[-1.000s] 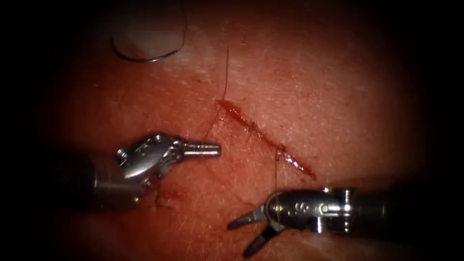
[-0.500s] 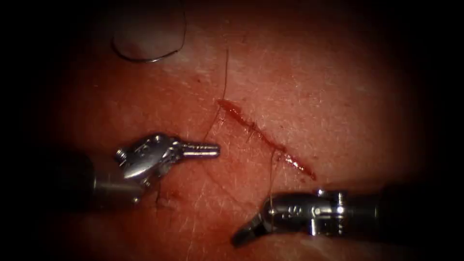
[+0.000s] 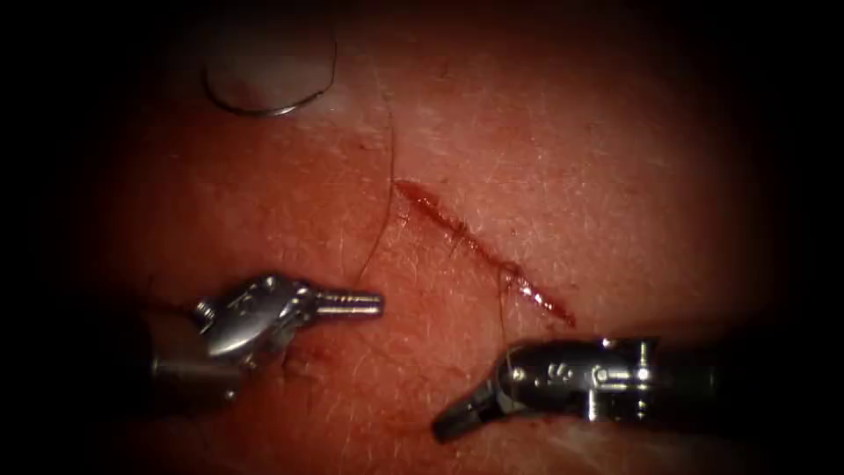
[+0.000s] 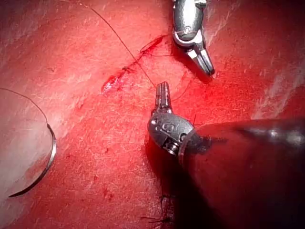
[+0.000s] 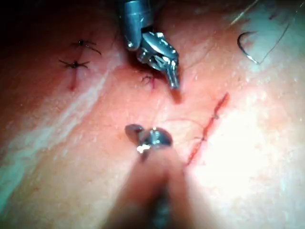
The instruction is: Wound Closure
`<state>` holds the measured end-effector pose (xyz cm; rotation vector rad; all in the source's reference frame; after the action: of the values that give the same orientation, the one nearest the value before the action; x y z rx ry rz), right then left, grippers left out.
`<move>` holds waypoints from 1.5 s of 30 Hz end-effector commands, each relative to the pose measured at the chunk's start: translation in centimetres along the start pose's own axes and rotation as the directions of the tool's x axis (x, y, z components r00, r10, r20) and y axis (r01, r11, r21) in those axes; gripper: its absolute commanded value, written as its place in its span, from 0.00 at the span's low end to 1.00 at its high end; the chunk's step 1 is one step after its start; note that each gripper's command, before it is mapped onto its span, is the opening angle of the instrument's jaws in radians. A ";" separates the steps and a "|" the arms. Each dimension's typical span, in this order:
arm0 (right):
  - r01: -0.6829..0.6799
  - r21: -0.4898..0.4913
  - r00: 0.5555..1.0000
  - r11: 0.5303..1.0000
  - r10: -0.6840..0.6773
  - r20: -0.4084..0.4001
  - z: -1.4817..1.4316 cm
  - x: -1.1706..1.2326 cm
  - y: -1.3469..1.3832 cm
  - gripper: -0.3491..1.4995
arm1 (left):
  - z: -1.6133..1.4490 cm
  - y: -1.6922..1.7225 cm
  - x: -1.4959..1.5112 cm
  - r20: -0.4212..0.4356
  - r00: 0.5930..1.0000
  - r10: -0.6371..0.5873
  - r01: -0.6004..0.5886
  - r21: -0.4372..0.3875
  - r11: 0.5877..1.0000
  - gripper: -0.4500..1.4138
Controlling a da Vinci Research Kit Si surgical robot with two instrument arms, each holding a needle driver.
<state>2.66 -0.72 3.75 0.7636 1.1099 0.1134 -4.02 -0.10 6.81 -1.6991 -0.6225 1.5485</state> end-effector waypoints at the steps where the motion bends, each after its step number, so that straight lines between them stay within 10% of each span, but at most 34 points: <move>1: -0.023 -0.024 0.999 0.999 0.023 -0.034 -0.02 -0.01 -0.01 0.00 | 0.01 0.03 -0.13 0.002 1.000 -0.007 0.007 -0.002 1.000 0.00; 15: -0.291 -0.379 0.946 0.878 0.206 -0.249 -0.93 -0.20 0.41 0.00 | -0.26 0.76 -0.30 0.018 1.000 -0.023 0.023 -0.015 1.000 0.00; 45: -0.252 -0.554 0.968 0.793 0.197 -0.158 -1.52 -0.07 0.72 0.00 | -1.23 1.78 0.14 0.026 0.999 -0.045 0.044 0.005 0.999 0.00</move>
<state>1.49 0.59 3.85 0.3341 0.9887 0.6680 -2.96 -1.23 5.24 -1.6552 -0.6578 1.5431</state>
